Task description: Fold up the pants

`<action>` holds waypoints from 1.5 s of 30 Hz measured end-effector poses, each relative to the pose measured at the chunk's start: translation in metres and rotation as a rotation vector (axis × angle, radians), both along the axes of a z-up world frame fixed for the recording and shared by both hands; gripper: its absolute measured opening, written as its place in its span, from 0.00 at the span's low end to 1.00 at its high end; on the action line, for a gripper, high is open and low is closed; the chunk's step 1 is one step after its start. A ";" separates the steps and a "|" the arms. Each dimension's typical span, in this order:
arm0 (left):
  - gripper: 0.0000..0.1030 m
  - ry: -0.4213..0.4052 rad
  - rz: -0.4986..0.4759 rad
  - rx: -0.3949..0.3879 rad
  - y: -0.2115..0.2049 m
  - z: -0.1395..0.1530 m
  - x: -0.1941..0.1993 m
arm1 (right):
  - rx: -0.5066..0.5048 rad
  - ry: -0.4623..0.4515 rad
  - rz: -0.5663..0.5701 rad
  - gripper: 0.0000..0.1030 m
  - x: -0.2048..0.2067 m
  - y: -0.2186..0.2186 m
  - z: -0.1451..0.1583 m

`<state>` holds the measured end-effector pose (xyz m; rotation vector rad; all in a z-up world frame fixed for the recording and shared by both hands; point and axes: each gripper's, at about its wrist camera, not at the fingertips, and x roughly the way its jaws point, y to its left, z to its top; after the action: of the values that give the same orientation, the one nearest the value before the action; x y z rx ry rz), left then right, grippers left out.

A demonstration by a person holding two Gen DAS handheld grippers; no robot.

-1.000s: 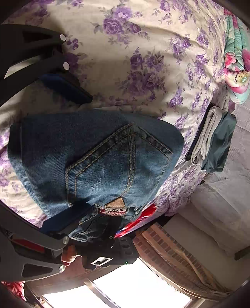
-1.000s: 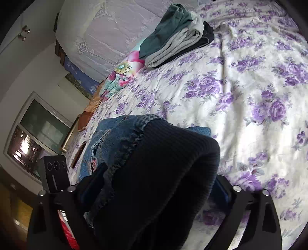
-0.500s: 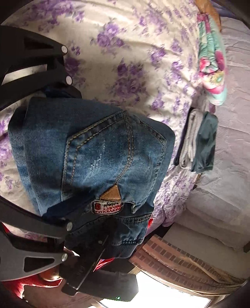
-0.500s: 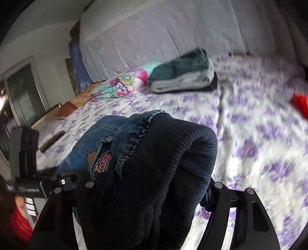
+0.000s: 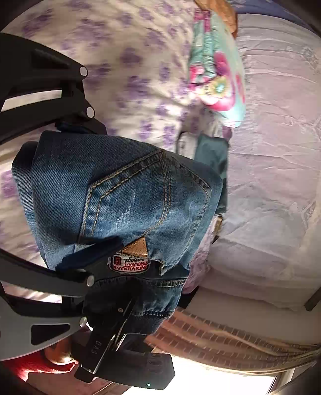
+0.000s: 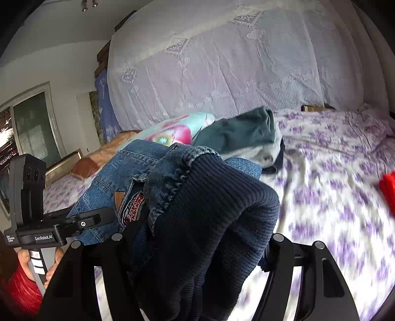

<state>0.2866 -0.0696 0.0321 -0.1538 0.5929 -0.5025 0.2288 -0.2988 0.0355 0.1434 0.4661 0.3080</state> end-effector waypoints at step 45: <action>0.71 0.182 0.138 0.018 -0.035 -0.083 0.202 | 0.118 0.298 -0.019 0.70 0.245 -0.041 -0.092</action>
<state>0.4883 -0.1050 -0.0508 -0.2230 0.7584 -0.3510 0.4737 -0.3395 -0.0569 0.3115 0.7419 0.2968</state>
